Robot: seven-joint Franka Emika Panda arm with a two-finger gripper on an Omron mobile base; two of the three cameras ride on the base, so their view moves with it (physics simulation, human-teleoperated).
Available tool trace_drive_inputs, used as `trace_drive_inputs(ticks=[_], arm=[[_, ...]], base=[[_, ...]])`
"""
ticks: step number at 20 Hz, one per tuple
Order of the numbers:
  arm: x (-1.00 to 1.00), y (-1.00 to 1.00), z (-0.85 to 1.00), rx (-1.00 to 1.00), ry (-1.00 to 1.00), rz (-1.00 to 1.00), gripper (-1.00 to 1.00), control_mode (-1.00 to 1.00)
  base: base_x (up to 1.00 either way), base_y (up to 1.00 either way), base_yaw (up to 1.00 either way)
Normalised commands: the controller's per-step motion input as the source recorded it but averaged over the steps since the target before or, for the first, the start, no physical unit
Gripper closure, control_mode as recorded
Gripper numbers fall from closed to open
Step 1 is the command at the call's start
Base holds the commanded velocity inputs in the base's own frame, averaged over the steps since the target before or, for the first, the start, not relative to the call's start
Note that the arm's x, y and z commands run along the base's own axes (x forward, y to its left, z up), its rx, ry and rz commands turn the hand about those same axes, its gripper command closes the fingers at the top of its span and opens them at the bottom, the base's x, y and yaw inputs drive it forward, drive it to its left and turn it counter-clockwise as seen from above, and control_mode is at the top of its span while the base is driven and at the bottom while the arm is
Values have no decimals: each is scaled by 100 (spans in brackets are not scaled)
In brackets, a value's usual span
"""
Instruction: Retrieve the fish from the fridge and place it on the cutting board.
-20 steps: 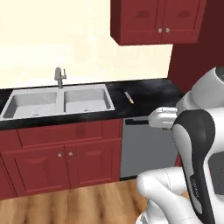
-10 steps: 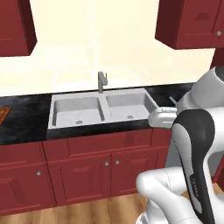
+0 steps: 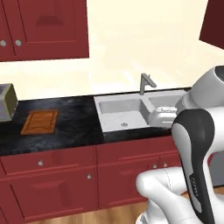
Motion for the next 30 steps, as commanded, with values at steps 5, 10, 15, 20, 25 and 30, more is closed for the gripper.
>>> trace_drive_inputs(ticks=[5, 10, 15, 20, 25, 30], arm=[[0, 0, 0, 0, 0, 0, 100, 100], [0, 0, 0, 0, 0, 0, 100, 100], [0, 0, 0, 0, 0, 0, 100, 100], [0, 0, 0, 0, 0, 0, 100, 100], [88, 0, -29, 0, 4, 0, 100, -100], [93, -20, -44, 0, 9, 0, 100, -100]], base=[[36, 100, 0], [44, 100, 0], [49, 100, 0], [58, 57, -6], [0, 0, 0], [0, 0, 0]])
